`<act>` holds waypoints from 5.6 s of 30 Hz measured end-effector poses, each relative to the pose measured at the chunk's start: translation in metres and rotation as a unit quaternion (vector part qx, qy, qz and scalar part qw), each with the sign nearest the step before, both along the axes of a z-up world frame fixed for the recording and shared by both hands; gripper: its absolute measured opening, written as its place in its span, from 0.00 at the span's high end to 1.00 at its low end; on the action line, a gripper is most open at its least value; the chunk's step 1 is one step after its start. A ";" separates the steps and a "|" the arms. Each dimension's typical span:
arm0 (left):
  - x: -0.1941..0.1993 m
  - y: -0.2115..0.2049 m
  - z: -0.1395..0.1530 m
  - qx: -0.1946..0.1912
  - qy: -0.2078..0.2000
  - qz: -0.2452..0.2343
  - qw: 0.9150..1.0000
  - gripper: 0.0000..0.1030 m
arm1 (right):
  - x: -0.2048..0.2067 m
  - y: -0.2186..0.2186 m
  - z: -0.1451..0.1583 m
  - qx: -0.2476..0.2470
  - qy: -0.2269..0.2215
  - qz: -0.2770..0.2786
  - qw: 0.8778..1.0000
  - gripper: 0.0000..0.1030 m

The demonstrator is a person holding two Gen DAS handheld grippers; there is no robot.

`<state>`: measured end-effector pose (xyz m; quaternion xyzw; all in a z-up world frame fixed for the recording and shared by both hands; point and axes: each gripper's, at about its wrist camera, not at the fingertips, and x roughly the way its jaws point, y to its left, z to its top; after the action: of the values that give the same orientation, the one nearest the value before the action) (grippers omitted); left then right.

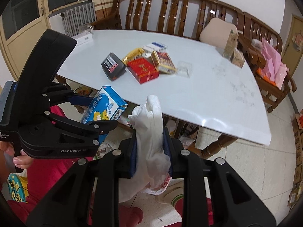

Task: Collect trash
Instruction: 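Carry the medicine box and tissue down toward the plastic bag with both tools, then open the left tool to drop the box while the right tool releases the tissue into the bag, then move both tools back up over the table toward the remaining items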

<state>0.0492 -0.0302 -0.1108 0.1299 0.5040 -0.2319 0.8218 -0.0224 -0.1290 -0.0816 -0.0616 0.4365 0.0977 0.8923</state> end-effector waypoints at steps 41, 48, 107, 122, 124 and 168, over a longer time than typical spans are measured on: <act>0.046 -0.016 -0.191 0.026 0.187 0.070 0.980 0.42 | 0.039 -0.026 -0.208 0.015 0.173 -0.091 0.980 0.76; 0.059 -0.014 -0.225 0.036 0.222 0.092 0.970 0.42 | 0.045 -0.025 -0.240 0.015 0.205 -0.098 0.974 0.76; 0.026 0.078 -0.100 -0.010 0.204 0.252 0.946 0.12 | 0.039 -0.057 -0.086 0.114 0.097 -0.071 0.986 0.14; 0.078 0.139 0.109 -0.097 0.074 0.338 0.933 0.08 | 0.074 -0.119 0.148 0.024 -0.168 -0.037 0.985 0.07; 0.083 0.140 0.120 -0.097 0.064 0.349 0.930 0.08 | 0.083 -0.124 0.158 0.024 -0.171 -0.027 0.985 0.07; 0.158 0.114 -0.001 -0.144 0.133 0.450 0.871 0.08 | 0.217 -0.080 0.006 -0.083 -0.044 0.107 0.990 0.07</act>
<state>0.2068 0.0837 -0.1114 -0.2629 0.5737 0.0777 0.7719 0.1945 -0.2088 -0.0758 -0.1863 0.3945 0.1530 0.8867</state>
